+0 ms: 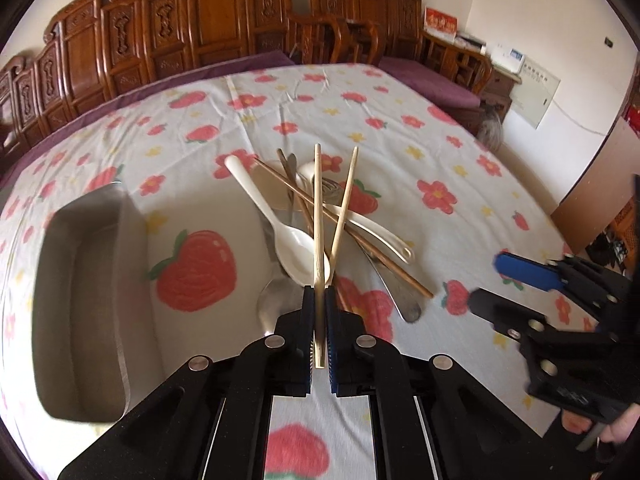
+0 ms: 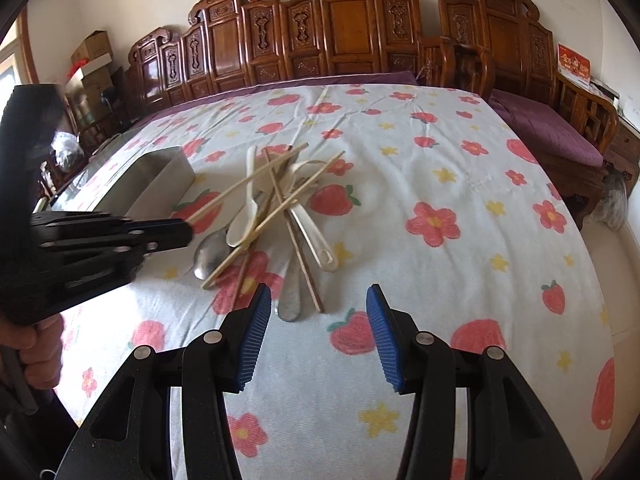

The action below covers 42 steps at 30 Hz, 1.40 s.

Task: Organize utensils
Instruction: 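Carry the chopstick into the metal tin with the left tool while the right tool grasps another chopstick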

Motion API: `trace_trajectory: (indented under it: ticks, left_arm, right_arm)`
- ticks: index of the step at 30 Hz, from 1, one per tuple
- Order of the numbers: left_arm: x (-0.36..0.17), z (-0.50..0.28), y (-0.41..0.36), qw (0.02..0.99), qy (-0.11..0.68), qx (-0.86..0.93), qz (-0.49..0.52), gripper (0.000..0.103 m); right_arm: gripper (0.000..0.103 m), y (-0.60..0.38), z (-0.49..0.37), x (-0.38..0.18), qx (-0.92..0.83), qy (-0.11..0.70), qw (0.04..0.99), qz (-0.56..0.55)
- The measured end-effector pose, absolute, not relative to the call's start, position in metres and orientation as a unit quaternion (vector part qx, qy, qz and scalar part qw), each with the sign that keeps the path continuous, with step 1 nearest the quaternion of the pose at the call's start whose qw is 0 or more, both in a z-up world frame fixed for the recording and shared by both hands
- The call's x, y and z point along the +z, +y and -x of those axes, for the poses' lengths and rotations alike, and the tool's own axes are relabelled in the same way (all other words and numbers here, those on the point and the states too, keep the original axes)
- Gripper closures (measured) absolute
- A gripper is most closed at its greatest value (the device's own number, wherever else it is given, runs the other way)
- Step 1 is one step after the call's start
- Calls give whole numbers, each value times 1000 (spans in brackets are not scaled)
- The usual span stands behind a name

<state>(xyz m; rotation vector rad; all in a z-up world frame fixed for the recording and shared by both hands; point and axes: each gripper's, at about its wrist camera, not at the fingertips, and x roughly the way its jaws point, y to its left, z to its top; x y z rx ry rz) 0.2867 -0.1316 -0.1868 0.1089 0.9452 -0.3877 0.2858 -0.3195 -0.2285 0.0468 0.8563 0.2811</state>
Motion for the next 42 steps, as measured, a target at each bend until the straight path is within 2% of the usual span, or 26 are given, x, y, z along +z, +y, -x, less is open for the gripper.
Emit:
trace_trajectory:
  ticks: [3, 14, 21, 28, 32, 40, 42]
  left_arm:
    - [-180, -274, -120, 878, 439, -182, -51, 99]
    - [-164, -248, -84, 890, 420, -173, -43, 99]
    - [-158, -241, -75, 894, 411, -172, -41, 99]
    - [-154, -236, -68, 897, 405, -176, -28, 98]
    - [-152, -233, -65, 899, 401, -174, -28, 99]
    - [-151, -230, -57, 900, 401, -171, -19, 99]
    - [-150, -229, -55, 900, 400, -170, -19, 99]
  right_arm:
    - [53, -311, -290, -229, 139, 412, 900, -26]
    - [70, -272, -343, -238, 142, 431, 889, -69]
    - [74, -272, -378, -247, 124, 462, 867, -141]
    - [79, -266, -391, -253, 97, 486, 855, -152]
    - [79, -272, -396, -259, 88, 492, 845, -189]
    - [80, -267, -398, -269, 63, 516, 833, -187]
    - [89, -269, -397, -271, 58, 514, 835, -189]
